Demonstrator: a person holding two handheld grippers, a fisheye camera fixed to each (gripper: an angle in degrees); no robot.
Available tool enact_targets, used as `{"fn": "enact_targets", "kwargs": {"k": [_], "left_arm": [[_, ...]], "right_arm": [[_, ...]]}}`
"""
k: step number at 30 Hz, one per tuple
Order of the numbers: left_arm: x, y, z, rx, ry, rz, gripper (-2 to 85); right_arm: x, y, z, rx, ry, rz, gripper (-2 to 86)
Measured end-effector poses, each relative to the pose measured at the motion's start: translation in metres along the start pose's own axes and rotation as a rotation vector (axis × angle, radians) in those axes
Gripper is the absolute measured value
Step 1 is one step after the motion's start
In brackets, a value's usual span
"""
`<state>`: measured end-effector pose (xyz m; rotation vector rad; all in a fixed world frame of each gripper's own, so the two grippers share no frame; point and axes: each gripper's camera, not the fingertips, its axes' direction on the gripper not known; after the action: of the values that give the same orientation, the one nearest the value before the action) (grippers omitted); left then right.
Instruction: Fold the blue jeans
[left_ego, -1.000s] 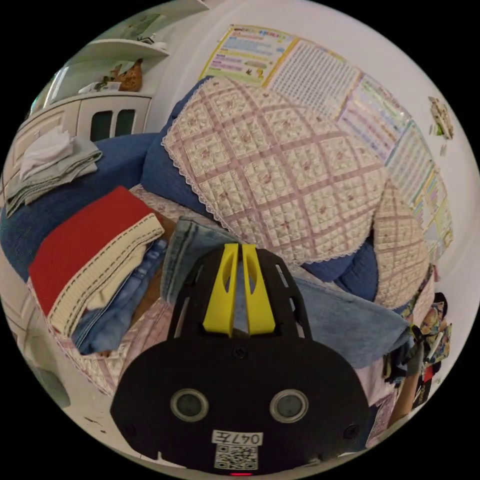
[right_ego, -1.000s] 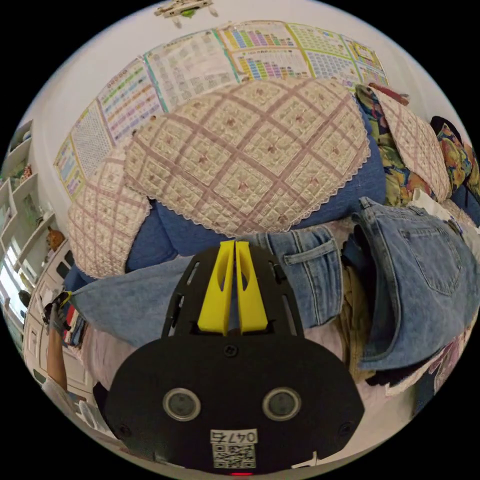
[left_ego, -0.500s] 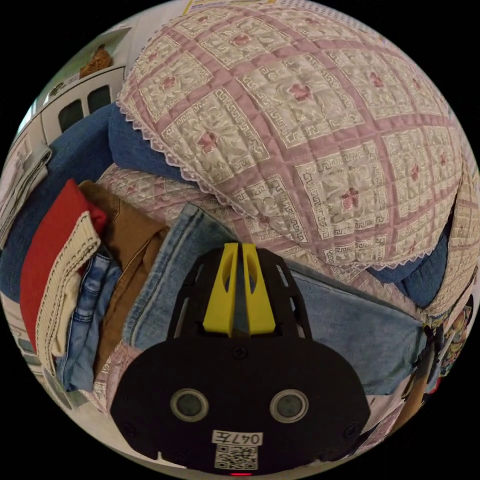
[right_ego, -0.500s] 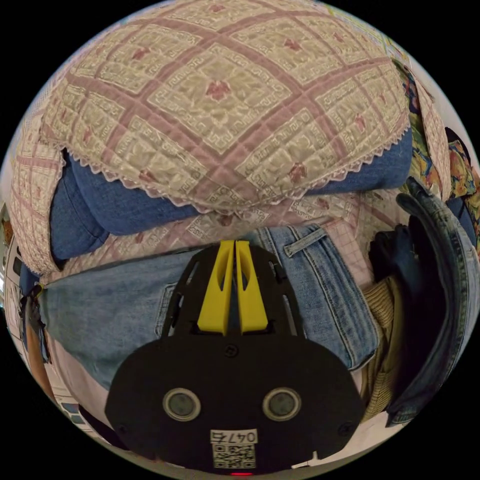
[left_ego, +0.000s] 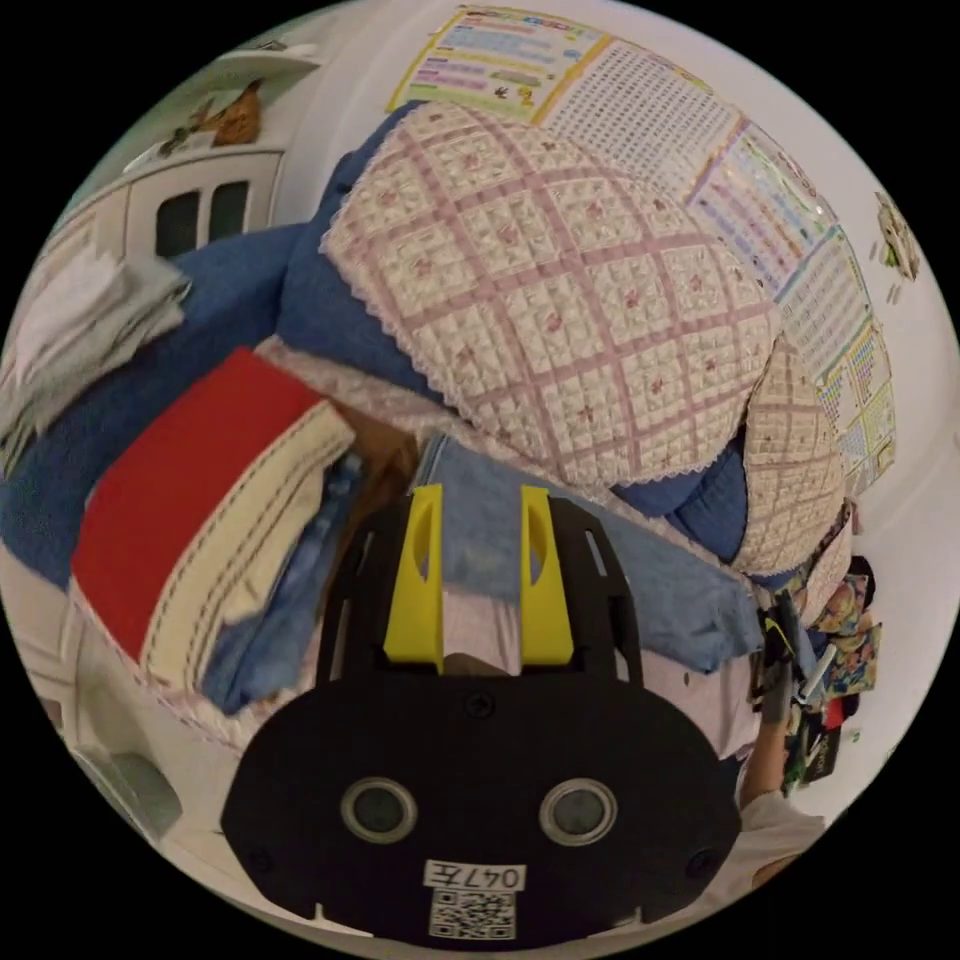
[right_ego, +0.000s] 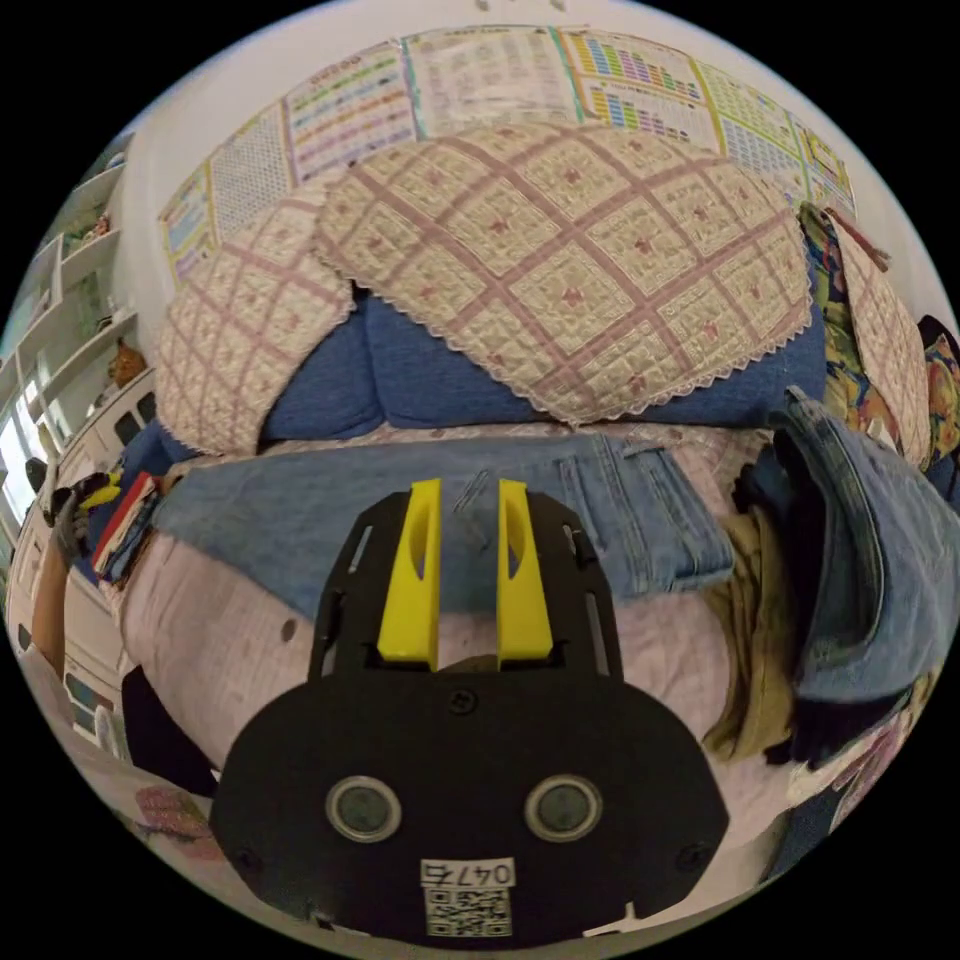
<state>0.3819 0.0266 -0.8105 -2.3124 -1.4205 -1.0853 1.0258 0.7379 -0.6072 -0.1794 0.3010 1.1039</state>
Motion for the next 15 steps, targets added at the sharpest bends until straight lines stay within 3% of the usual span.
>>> {"fn": "enact_targets", "kwargs": {"k": [4, 8, 15], "left_arm": [[-0.058, 0.051, 0.023, -0.039, 0.156, -0.199, 11.5], [-0.107, 0.076, 0.069, -0.078, 0.302, -0.397, 10.7], [-0.145, 0.089, 0.112, -0.06, 0.374, -0.541, 10.5]], "right_arm": [[-0.006, 0.071, -0.021, 0.105, -0.005, 0.015, 1.7], [0.008, 0.098, -0.009, 0.019, -0.024, 0.053, 1.4], [0.034, 0.117, 0.007, -0.003, 0.015, 0.058, 1.5]]}}
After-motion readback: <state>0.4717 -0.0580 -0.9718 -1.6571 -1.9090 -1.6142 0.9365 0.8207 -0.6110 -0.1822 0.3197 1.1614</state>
